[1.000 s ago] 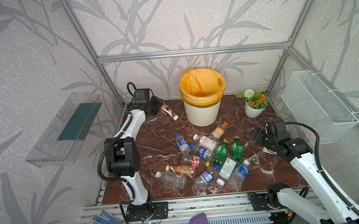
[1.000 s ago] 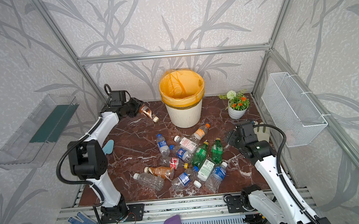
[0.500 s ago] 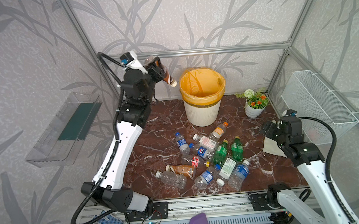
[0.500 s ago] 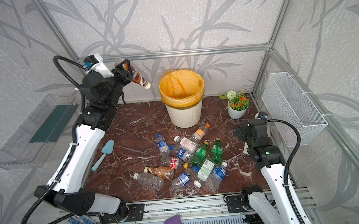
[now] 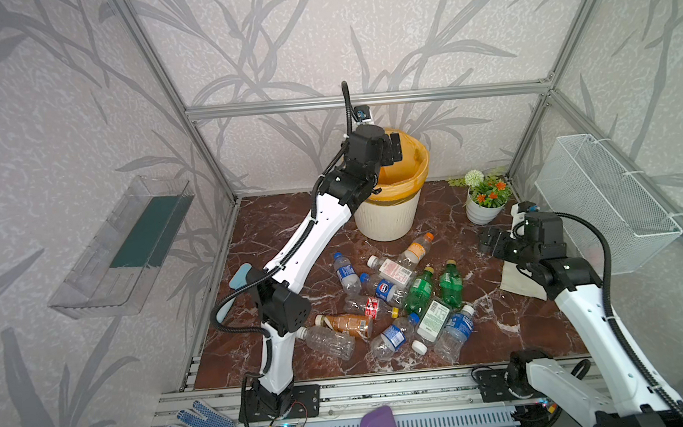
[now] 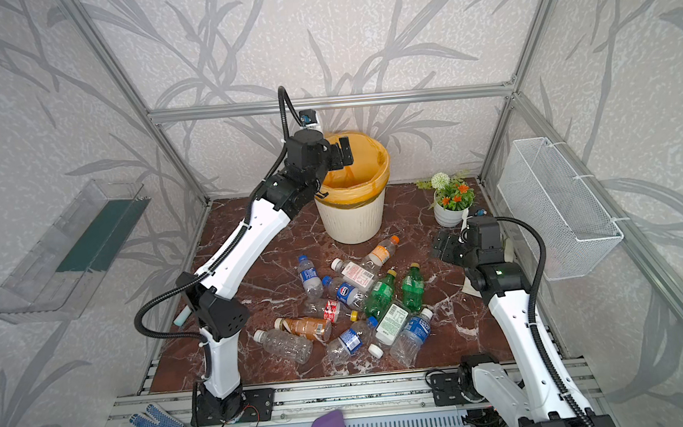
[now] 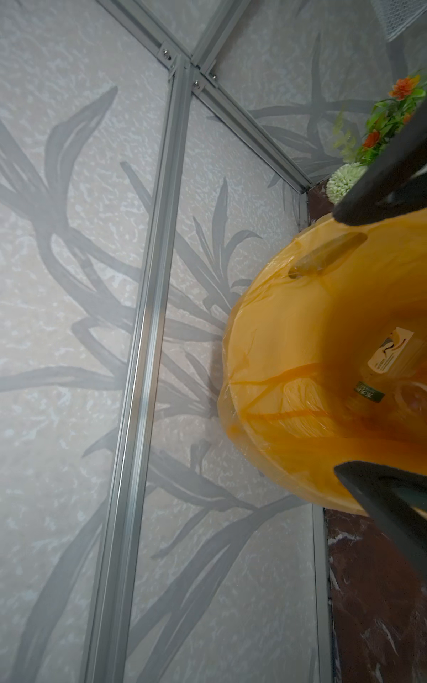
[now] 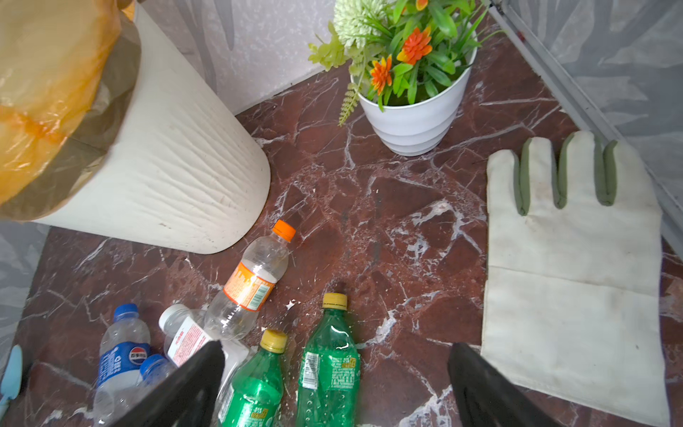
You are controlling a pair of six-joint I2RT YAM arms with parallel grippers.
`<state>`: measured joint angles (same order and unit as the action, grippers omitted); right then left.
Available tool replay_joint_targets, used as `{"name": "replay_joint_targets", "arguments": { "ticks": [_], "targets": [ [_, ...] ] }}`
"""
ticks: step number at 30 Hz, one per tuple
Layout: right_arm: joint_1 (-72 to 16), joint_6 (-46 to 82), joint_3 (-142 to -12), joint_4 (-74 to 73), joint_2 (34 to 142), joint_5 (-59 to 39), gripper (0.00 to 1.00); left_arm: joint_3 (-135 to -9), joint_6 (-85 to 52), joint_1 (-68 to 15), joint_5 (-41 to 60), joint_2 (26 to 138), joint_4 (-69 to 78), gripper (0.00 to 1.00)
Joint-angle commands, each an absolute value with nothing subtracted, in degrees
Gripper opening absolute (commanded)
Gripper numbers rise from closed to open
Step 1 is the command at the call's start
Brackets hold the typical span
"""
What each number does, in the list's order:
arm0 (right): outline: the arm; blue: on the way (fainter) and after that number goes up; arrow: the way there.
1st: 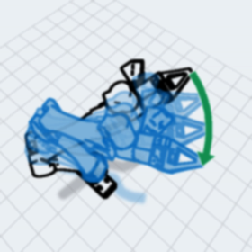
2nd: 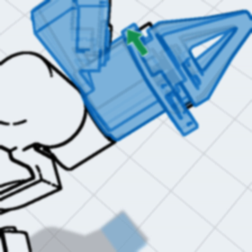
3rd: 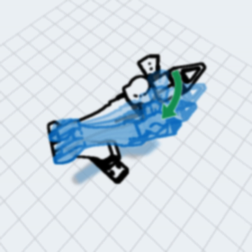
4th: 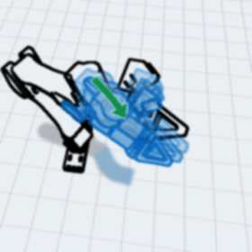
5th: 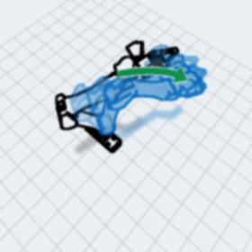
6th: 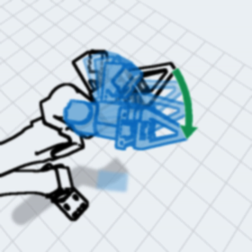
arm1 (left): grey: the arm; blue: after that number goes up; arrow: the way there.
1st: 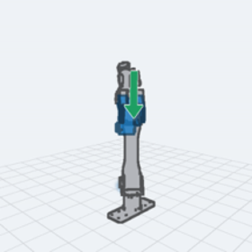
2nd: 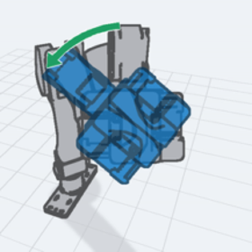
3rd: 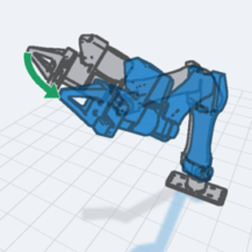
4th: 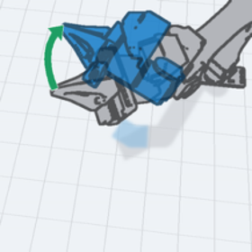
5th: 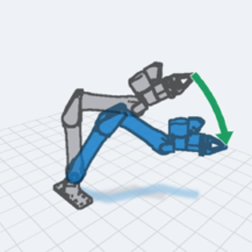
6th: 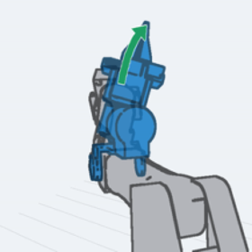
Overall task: Throw the plastic bottles in the bin
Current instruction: 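Withdraw the left gripper while the right gripper grasps a blue-labelled Pocari Sweat bottle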
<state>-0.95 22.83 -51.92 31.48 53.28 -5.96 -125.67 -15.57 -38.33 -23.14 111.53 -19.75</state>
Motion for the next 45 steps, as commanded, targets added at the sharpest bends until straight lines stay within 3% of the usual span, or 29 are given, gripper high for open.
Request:
{"name": "replay_joint_targets", "arguments": {
  "ticks": [1, 7, 15, 22, 32, 45],
  "targets": [
    [-0.74, 22.73, -52.12, 33.51, 51.89, -9.95, 0.95, -118.63, -11.45, -39.64, -29.89, 100.49, -11.52, 0.99],
    [-0.91, 24.04, -48.10, 39.29, 50.56, -13.51, 0.95, -98.47, -15.51, -42.28, -38.28, 86.34, -11.94, 0.99],
    [-1.30, 26.90, -41.86, 45.45, 44.64, -15.17, 0.93, -72.84, -42.70, -42.44, -46.09, 65.53, -30.74, 0.99],
    [-8.94, 33.17, -37.95, 53.59, 40.87, -13.03, 0.92, -59.46, -63.37, -43.29, -43.53, 55.43, -49.24, 0.95],
    [-21.22, 46.70, -31.63, 56.74, 35.37, -11.99, 0.89, -50.93, -69.45, -43.78, -39.85, 50.45, -54.34, 0.95],
    [-24.59, 52.93, -23.82, 44.10, 38.10, -15.78, 0.92, -41.34, -72.06, -44.12, -35.04, 42.35, -52.54, 0.90]
  ]
}}
